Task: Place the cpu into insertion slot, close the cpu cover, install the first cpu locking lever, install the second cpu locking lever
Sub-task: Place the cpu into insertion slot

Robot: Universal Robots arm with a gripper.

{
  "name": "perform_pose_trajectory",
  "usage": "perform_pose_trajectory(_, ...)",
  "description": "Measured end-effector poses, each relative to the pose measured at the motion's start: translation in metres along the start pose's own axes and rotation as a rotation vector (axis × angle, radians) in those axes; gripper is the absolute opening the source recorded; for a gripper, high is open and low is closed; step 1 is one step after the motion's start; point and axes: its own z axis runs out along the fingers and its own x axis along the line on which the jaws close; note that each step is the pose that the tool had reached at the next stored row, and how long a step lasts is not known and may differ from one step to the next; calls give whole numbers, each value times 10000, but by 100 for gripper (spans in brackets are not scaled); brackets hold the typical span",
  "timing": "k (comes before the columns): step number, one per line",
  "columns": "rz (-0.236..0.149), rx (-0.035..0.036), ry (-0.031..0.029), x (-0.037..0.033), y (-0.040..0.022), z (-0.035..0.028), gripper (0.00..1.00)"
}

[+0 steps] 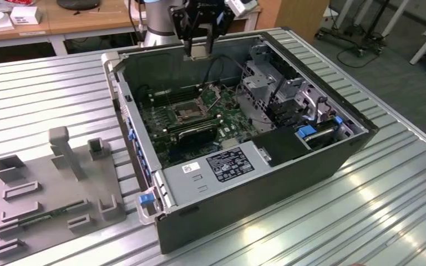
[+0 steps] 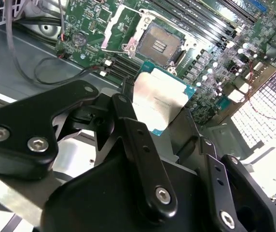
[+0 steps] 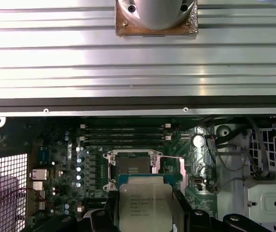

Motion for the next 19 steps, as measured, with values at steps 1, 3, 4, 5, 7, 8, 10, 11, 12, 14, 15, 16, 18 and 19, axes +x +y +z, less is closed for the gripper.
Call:
perform_pose_trajectory(1, 0, 0, -1, 8, -2, 12, 54)
perform_pose_trajectory(3, -1, -1, 0, 25, -5, 42, 54)
perform_pose_trajectory(4, -1, -1, 0, 33, -7, 58, 54)
perform_pose_trajectory(5, 0, -1, -1, 38, -9, 75, 54)
perform_pose_trajectory(7, 0, -1, 0, 45, -12, 108, 54)
perform_pose_trajectory(8, -1, -1, 0, 46, -13, 124, 54)
perform_pose_trajectory(10, 0, 0, 0, 49, -17, 158, 54)
perform_pose_trajectory(11, -1, 0, 0, 49, -18, 173, 54)
perform_pose_trajectory(12, -1, 0, 0, 50, -19, 189, 54)
perform_pose_trajectory(14, 0, -2, -1, 52, -22, 223, 54)
perform_pose_trajectory(15, -1, -1, 0, 53, -24, 241, 54)
perform_pose_trajectory(16, -1, -1, 0, 53, -25, 256, 54)
perform_pose_trajectory(18, -1, 0, 0, 53, -27, 275, 54)
perform_pose_trajectory(19, 0, 1, 1, 53, -27, 276, 54)
